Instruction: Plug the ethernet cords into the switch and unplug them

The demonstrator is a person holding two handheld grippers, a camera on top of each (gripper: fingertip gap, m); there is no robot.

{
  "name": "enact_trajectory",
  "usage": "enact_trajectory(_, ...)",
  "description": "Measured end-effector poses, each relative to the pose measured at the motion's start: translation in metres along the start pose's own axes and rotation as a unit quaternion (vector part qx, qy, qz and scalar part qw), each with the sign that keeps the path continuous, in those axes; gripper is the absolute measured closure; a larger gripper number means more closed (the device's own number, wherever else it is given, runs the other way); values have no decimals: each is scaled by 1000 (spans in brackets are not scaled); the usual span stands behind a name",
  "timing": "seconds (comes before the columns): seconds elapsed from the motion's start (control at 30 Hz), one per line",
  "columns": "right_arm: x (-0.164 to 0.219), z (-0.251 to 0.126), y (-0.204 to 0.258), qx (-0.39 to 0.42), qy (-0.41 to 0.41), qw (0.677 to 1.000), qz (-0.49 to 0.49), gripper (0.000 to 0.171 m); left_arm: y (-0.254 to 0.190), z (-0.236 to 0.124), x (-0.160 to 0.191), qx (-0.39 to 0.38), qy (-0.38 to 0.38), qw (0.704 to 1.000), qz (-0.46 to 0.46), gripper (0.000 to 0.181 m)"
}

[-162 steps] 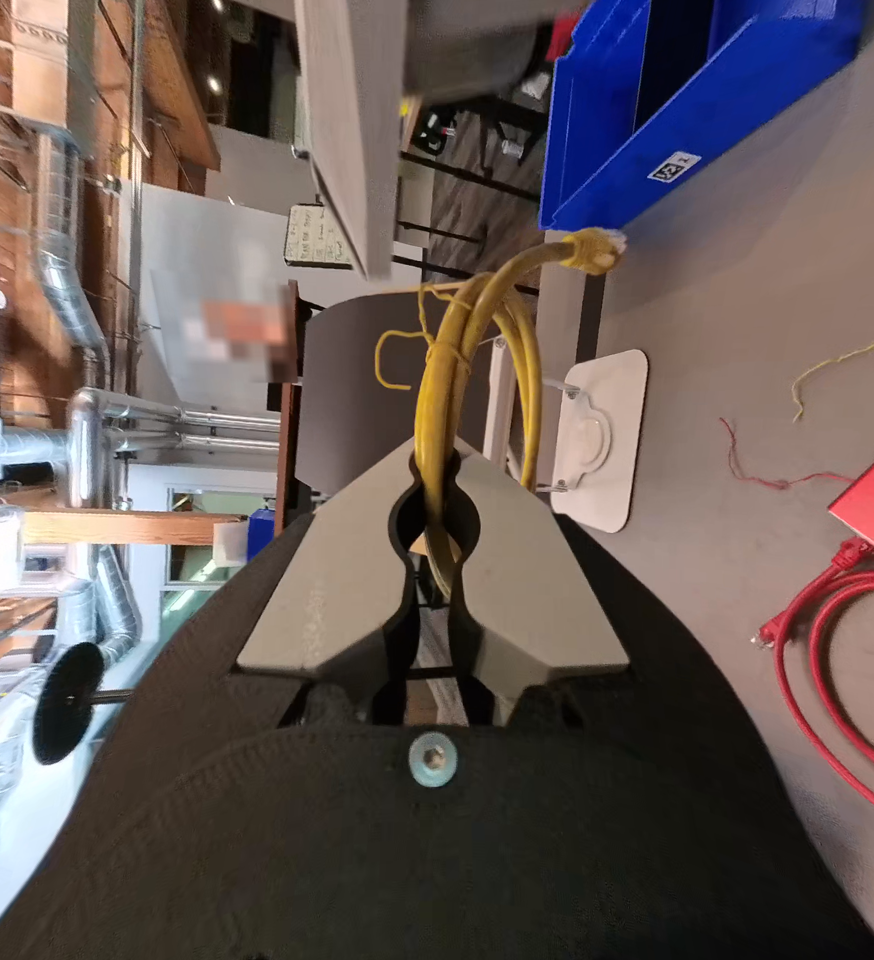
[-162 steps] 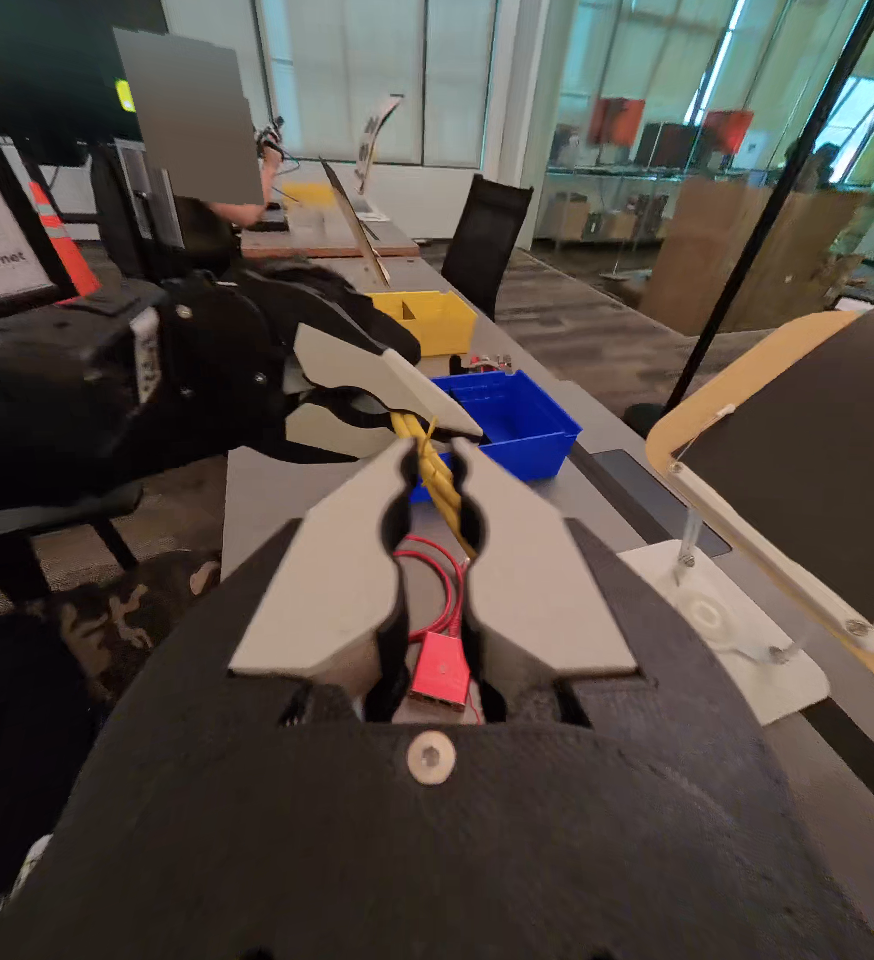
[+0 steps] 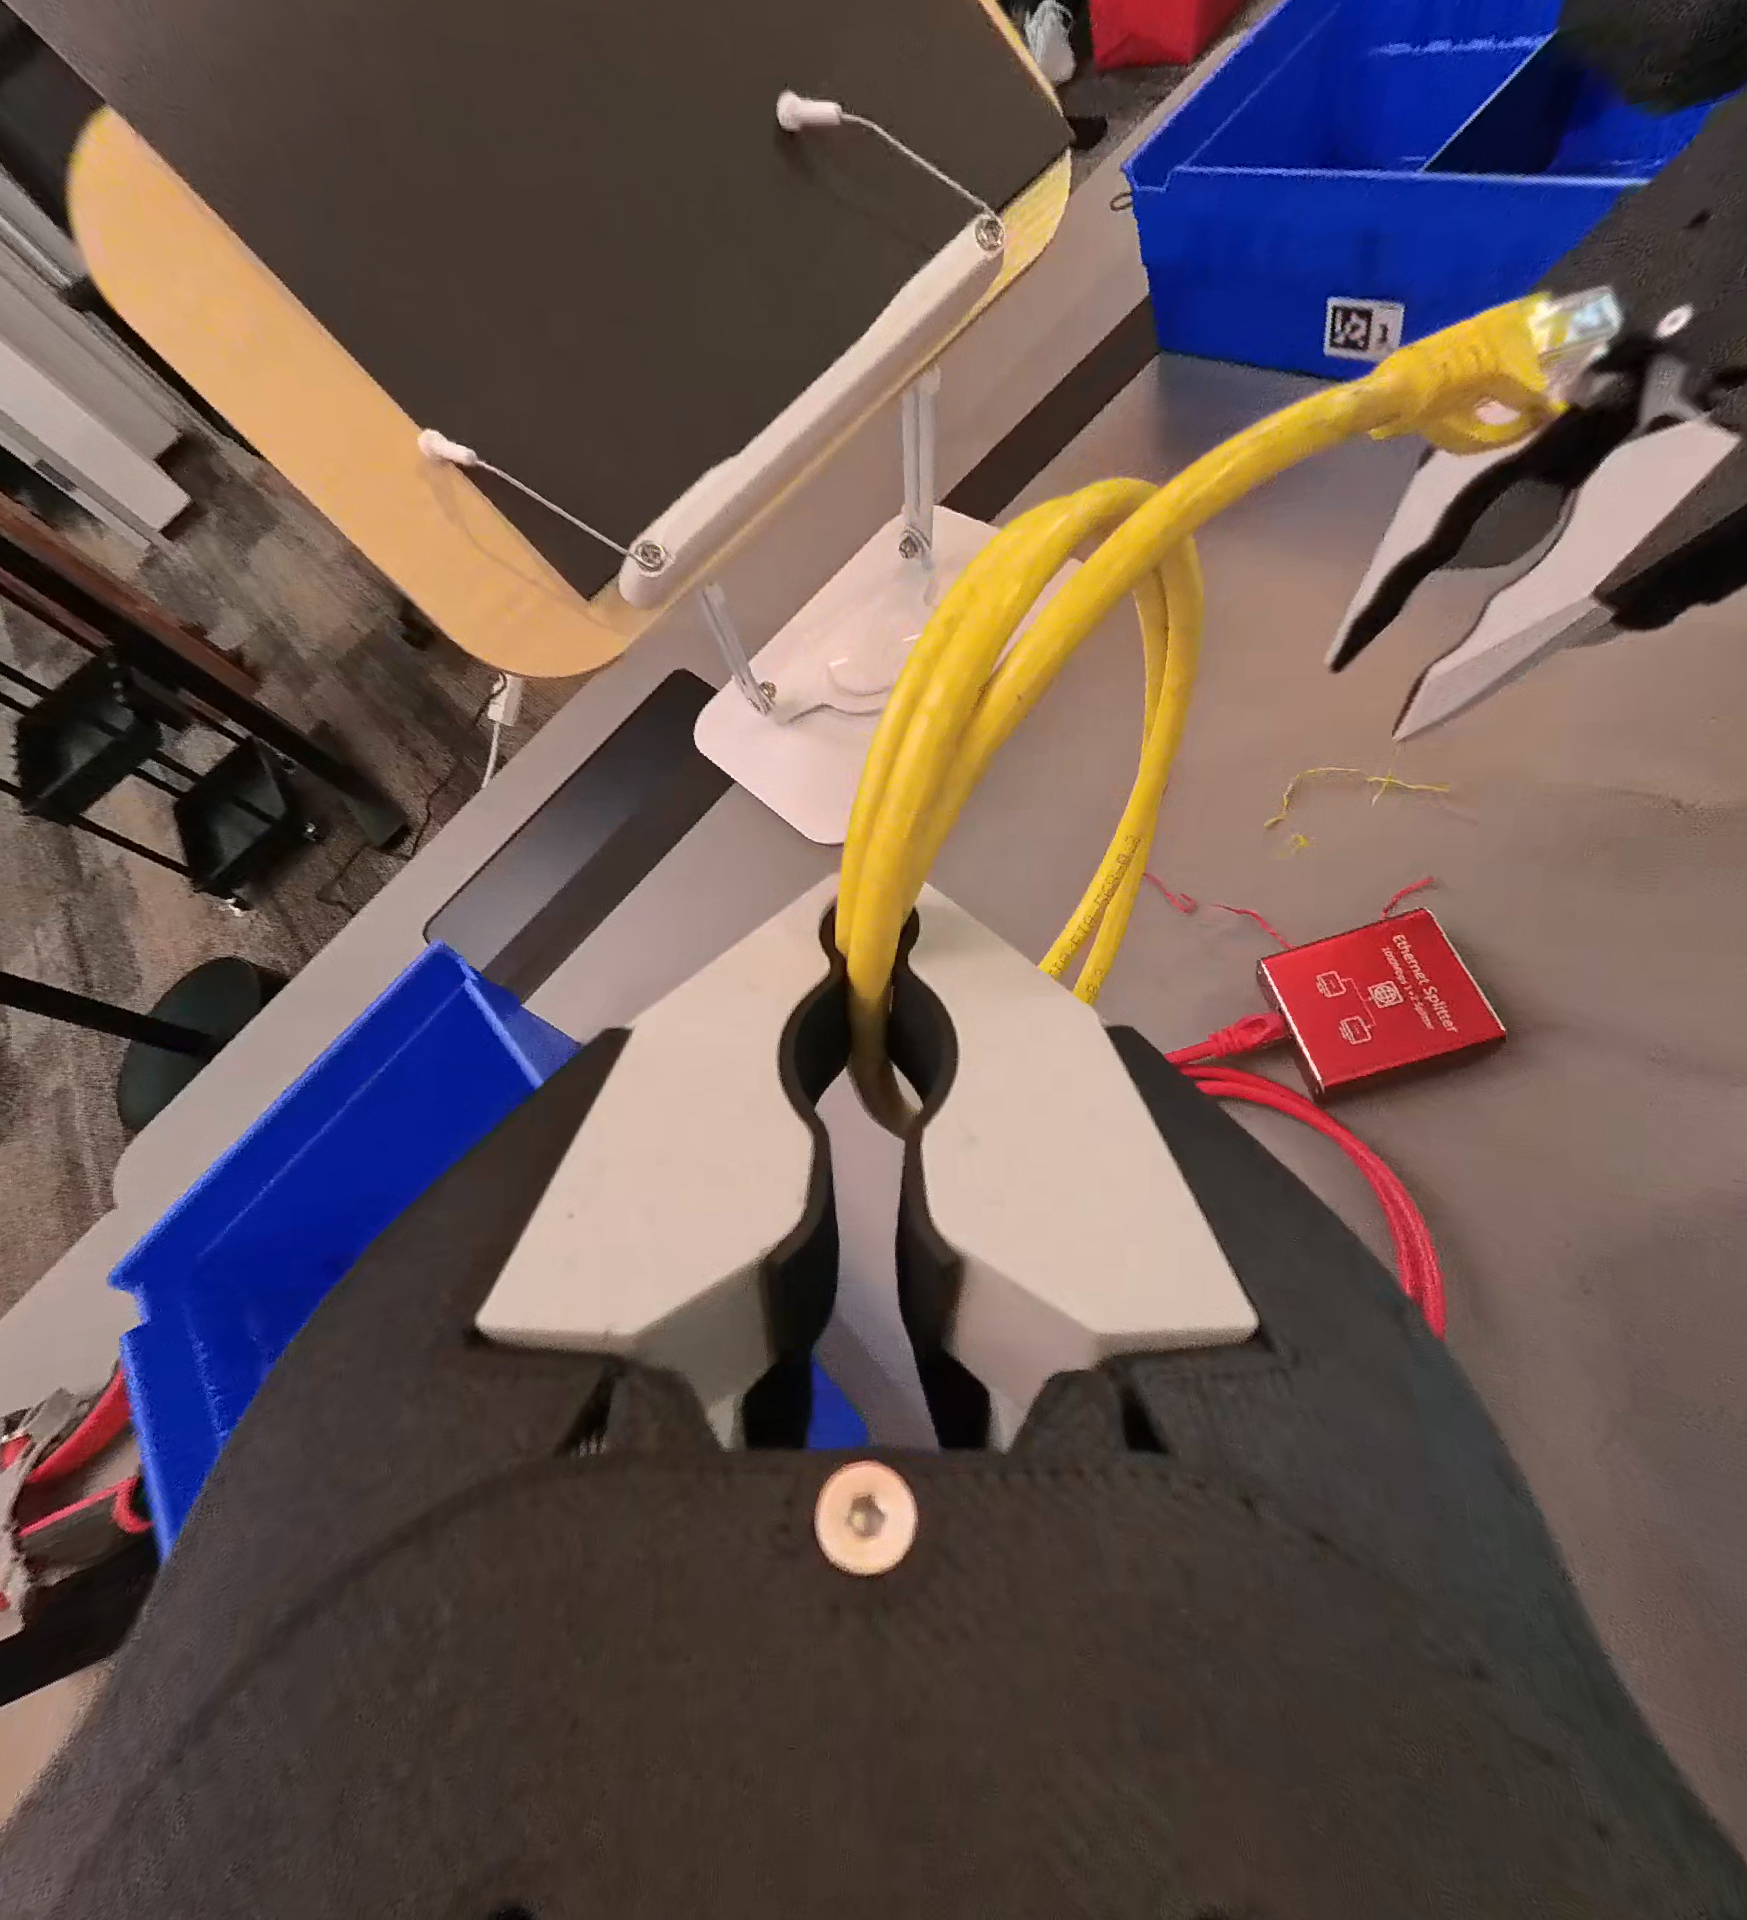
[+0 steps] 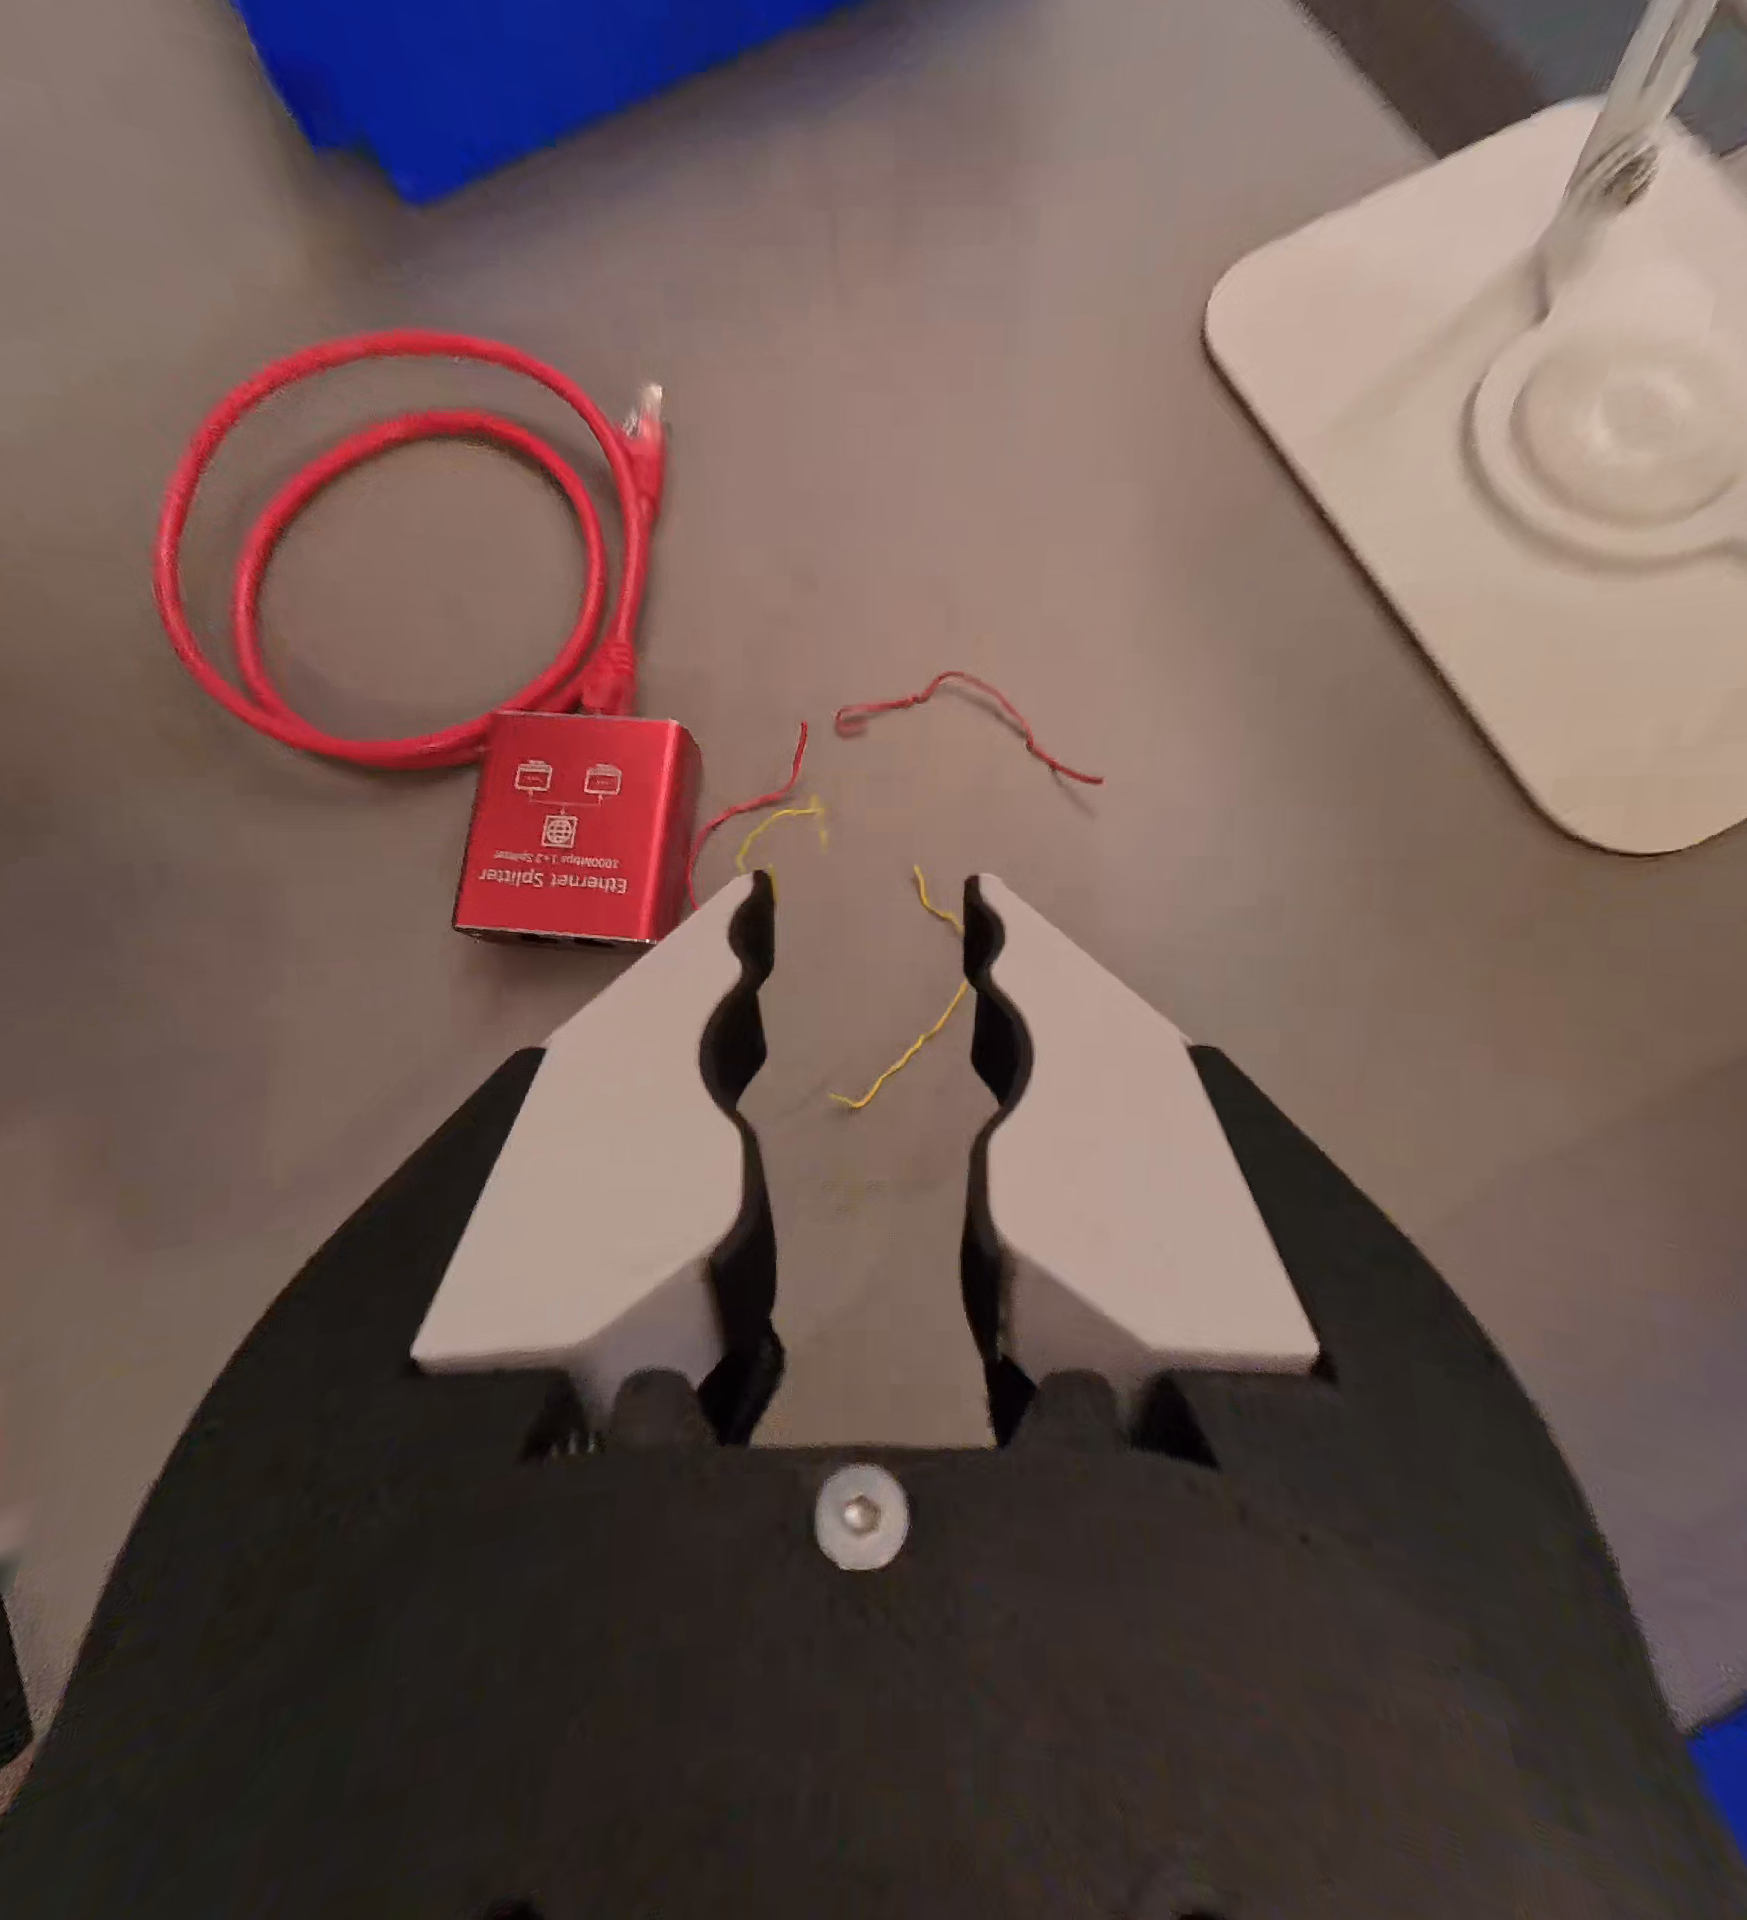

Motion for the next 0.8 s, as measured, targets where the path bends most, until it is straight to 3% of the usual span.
enact_trajectory(0.1, 8, 6, -5, 9, 7, 1000, 17, 117, -5, 5, 4, 12, 7, 1000, -5, 181)
enact_trajectory(0.13, 6, 4, -6, 15, 3, 1000, 10, 123, -6, 7, 6, 17, 10, 1000, -9, 181)
enact_trajectory(0.2, -2, -4, -10, 42, -18, 999, -16, 171, -8, 10, 7, 25, 9, 1000, -15, 181)
enact_trajectory(0.3, -9, -11, -15, 48, -44, 998, 23, 170, -11, 15, 8, 33, 13, 999, -21, 181)
enact_trajectory(0.4, -13, -12, -19, 40, -84, 993, 70, 160, -19, 20, 7, 52, 17, 998, -26, 181)
enact_trajectory(0.53, -9, -8, -28, 58, -88, 989, 104, 99, -33, 29, 12, 70, 38, 997, -14, 181)
enact_trajectory(0.6, -18, -9, -30, 64, -127, 984, 107, 78, -44, 36, 16, 87, 48, 995, -11, 181)
enact_trajectory(0.73, -37, -21, -20, 13, -189, 975, 115, 82, -60, 46, 20, 106, 56, 993, -12, 181)
enact_trajectory(0.8, -53, -38, -14, -26, -242, 962, 127, 98, -60, 49, 21, 102, 63, 993, -9, 181)
Point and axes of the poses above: each gripper's, where its closed fingertips meet, z out along the fingers, x out of its underside, y = z × x across the jaws, the point moved 5 cm from there along -z, back along the fingers, and after that the axes turned 13 degrees about -y, right-handed, at the moved point
